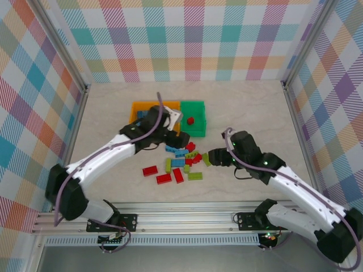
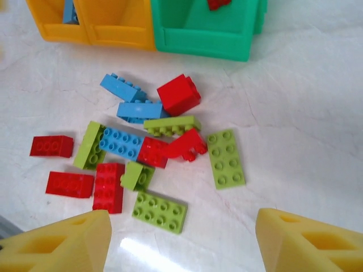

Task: Sort the legos into containers by color

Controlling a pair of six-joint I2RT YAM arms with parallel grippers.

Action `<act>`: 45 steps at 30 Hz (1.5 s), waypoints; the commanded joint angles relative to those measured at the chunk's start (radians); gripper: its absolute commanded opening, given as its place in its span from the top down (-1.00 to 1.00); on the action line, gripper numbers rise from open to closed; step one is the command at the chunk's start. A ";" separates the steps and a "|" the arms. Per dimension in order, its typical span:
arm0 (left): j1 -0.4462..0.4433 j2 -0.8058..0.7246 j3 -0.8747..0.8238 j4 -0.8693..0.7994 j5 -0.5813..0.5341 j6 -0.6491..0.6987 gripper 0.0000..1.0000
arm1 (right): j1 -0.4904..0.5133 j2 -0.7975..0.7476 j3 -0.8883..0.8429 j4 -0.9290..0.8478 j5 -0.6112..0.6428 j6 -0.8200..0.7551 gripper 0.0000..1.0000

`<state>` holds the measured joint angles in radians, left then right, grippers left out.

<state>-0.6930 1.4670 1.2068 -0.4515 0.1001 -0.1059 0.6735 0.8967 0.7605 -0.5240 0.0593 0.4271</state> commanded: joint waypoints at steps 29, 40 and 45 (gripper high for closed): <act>-0.097 0.657 0.407 -0.216 -0.205 -0.104 0.01 | -0.006 -0.189 -0.037 -0.128 0.030 0.163 -0.83; -0.099 0.548 0.422 -0.222 -0.189 -0.123 0.47 | -0.006 -0.201 -0.005 -0.126 -0.013 0.170 -0.85; -0.095 0.506 0.533 -0.225 -0.300 -0.130 0.51 | -0.006 -0.220 -0.006 -0.093 -0.013 0.178 -0.86</act>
<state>-0.7822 2.0518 1.6535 -0.6800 -0.1223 -0.2207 0.6731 0.6918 0.7208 -0.6437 0.0589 0.5915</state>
